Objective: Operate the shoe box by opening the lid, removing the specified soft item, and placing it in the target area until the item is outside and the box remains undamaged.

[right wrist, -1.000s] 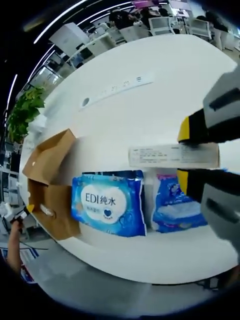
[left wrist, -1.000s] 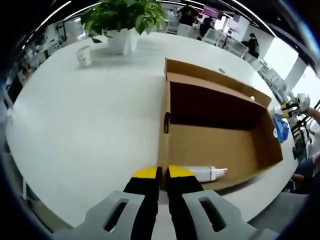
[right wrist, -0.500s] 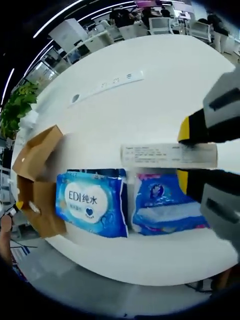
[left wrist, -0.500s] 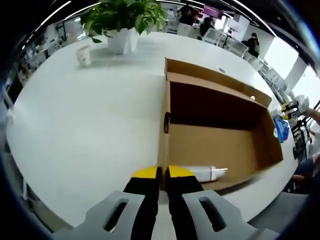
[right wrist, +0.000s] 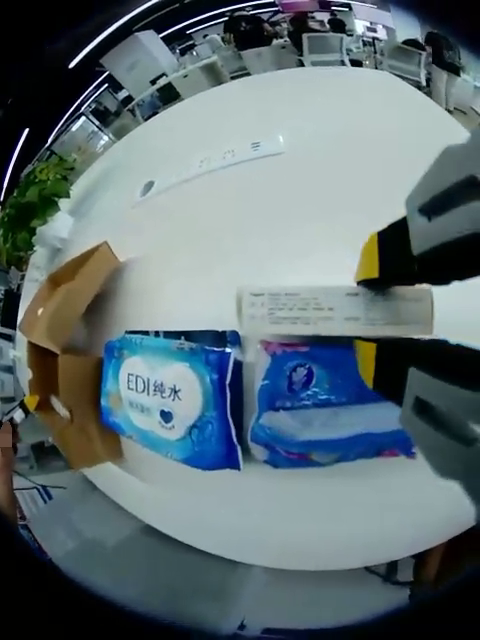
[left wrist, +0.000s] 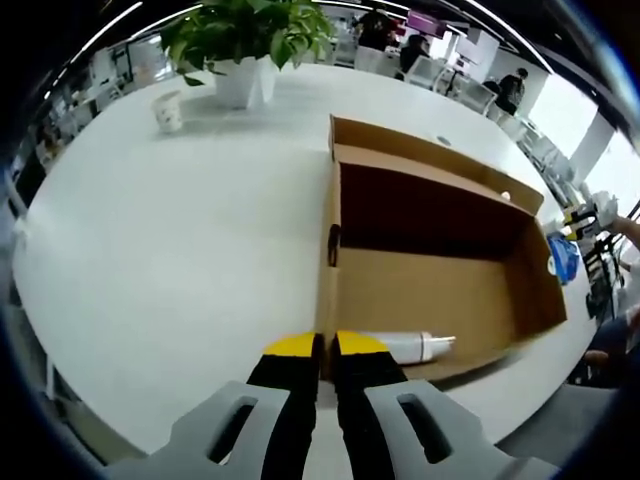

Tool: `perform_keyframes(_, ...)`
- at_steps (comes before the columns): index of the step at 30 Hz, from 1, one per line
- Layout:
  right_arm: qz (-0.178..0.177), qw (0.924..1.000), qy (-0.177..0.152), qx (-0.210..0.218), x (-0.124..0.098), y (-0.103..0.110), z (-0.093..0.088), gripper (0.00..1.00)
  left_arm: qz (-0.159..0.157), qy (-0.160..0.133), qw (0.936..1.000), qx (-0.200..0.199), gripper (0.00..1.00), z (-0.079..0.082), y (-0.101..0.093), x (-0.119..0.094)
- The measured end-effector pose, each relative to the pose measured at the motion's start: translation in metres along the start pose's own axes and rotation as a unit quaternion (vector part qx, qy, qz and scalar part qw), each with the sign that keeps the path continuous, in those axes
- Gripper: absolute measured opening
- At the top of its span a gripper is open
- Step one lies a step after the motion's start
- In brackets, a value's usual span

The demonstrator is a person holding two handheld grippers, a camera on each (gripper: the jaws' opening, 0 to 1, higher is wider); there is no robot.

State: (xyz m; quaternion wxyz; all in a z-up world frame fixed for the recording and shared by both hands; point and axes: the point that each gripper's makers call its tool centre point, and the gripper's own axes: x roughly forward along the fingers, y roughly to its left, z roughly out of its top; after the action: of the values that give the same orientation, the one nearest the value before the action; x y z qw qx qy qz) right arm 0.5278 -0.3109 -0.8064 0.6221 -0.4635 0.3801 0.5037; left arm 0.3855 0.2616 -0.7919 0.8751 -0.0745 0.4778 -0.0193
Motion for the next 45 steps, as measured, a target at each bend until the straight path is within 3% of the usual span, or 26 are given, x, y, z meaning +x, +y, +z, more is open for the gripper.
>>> perform_keyframes(5,0.003,0.9997,0.005,-0.022,0.000,0.000,0.000,0.16,0.000,0.000,1.0000,0.000,0.02,0.000,0.001,0.000)
perform_keyframes(17,-0.005,0.9998,0.014,-0.015,0.000,-0.006,-0.001,0.16,-0.001,0.000,1.0000,0.000,0.02,0.000,0.000,-0.001)
perform_keyframes(24,-0.016,0.9998,0.012,-0.008,-0.001,-0.014,-0.006,0.22,-0.001,0.000,1.0000,0.000,0.02,0.001,0.003,0.001)
perform_keyframes(32,-0.032,0.9994,0.005,0.015,-0.007,-0.016,-0.005,0.29,0.001,0.000,1.0000,0.001,0.02,0.000,0.002,0.000)
perform_keyframes(45,-0.052,0.9969,-0.018,0.056,-0.031,-0.004,0.013,0.39,0.000,-0.003,1.0000,0.000,0.02,0.000,0.003,0.001)
